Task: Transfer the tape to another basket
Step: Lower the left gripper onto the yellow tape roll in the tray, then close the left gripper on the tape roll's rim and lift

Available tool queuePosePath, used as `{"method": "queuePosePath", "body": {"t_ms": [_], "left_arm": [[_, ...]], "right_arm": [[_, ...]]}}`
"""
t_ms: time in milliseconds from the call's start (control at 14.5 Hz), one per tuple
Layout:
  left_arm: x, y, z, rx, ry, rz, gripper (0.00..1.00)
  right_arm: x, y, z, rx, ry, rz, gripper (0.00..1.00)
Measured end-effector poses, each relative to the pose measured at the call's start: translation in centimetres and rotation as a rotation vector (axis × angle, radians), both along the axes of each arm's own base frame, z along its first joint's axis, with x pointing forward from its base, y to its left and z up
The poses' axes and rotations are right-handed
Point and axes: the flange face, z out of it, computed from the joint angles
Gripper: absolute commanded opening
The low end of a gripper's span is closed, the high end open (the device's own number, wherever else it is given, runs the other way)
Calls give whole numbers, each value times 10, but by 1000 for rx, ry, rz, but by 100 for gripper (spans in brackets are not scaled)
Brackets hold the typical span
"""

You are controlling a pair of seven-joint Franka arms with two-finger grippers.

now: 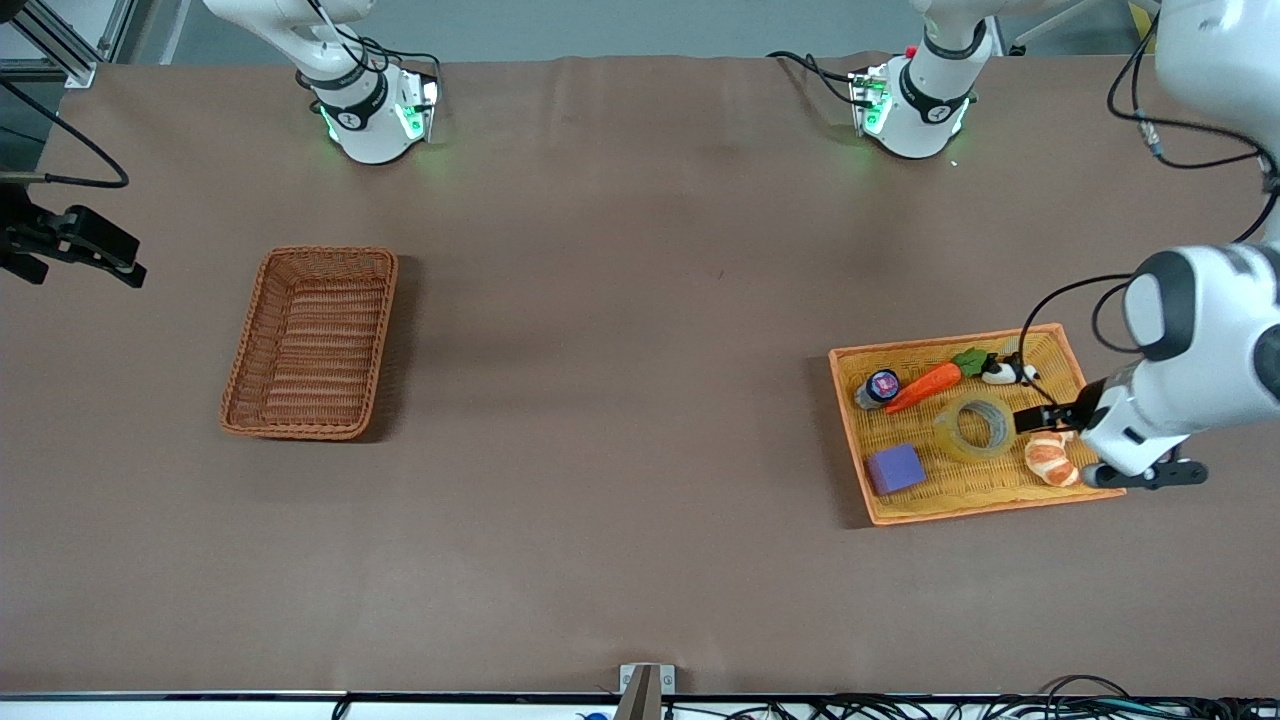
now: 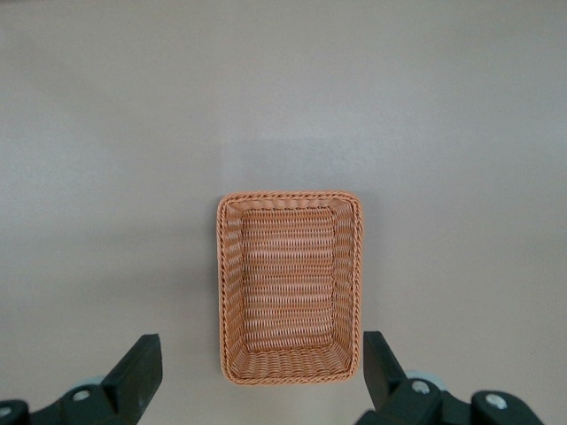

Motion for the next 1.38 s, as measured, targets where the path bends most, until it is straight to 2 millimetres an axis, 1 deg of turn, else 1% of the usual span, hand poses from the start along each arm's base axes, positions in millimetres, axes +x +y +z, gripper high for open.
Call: {"method": "queuePosePath", "body": {"t_ms": [138,345,483,621,690,759,828,897,1034,1103,1172,1241,1310,1379], "left_arm": [[4,0,-25,1,-2,-3,100],[6,0,-53,-2,-1,-3,98],[0,-1,-76,-3,-5,-4,98],[-13,-2,-101,-5,-16,-6,98],[-17,-4,-107,-7,-34,-7,98],[-19,-3,-112,-7,-46,-4,95],[-21,1,-114,-7,-50,3,86],[-22,7,-115,-6,-49,10,83],[-24,17,-117,-5,-47,23,85],[-24,18,-117,-5,-47,25,85],[-25,18,-116,-5,-47,24,79],[-25,17,-115,-5,-48,24,59],[-26,17,-114,-5,-49,24,31],[-27,17,-114,-5,-50,24,16]], "right_arm": [[0,0,0,0,0,0,100],[0,0,0,0,0,0,100],[0,0,0,0,0,0,100],[0,0,0,0,0,0,100],[0,0,0,0,0,0,100],[0,0,0,0,0,0,100],[0,0,0,0,0,0,100],[0,0,0,0,0,-1,100],[0,0,0,0,0,-1,100],[0,0,0,0,0,-1,100],[0,0,0,0,0,-1,100],[0,0,0,0,0,-1,100],[0,0,0,0,0,-1,100],[0,0,0,0,0,-1,100]]}}
